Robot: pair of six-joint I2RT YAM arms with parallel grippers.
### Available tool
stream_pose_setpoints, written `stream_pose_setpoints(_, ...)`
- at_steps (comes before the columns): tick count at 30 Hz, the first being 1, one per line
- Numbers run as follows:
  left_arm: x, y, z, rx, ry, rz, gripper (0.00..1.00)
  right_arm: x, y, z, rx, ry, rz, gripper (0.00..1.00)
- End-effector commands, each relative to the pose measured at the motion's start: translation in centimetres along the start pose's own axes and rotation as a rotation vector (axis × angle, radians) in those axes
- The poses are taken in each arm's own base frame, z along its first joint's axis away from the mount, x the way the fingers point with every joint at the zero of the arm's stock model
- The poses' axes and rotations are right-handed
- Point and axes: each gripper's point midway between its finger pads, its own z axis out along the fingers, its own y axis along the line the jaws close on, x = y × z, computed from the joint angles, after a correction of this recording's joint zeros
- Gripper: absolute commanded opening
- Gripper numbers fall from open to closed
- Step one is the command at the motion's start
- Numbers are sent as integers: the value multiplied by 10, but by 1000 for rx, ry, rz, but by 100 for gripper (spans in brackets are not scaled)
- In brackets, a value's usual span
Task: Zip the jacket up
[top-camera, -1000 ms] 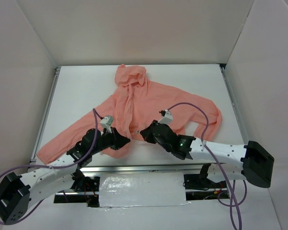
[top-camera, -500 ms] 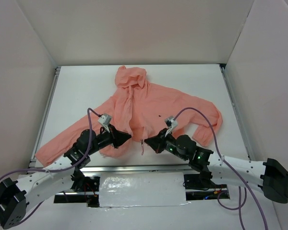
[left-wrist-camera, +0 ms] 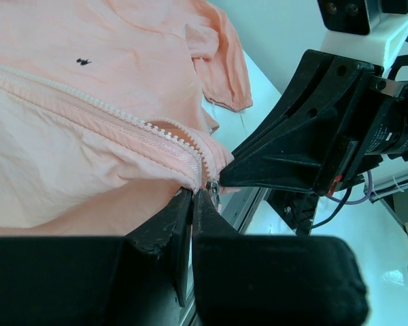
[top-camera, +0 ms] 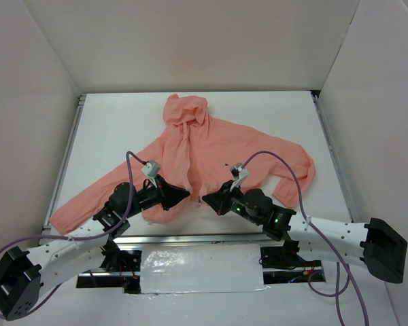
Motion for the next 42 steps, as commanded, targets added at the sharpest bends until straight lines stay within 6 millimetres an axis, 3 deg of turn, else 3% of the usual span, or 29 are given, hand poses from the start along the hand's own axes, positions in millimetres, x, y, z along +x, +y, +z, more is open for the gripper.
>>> stream_pose_setpoints(1,-25,-22,-1,91,-85,50,0,-24,26,0,-101,-81,67,0)
stream_pose_setpoints(22,-16,-23,-2,127,-88,0,0,-27,33,1,-150,-119,92,0)
stream_pose_setpoints(42,-26,-18,-4,76,-122,8,0,-15,24,3,-122,-85,85,0)
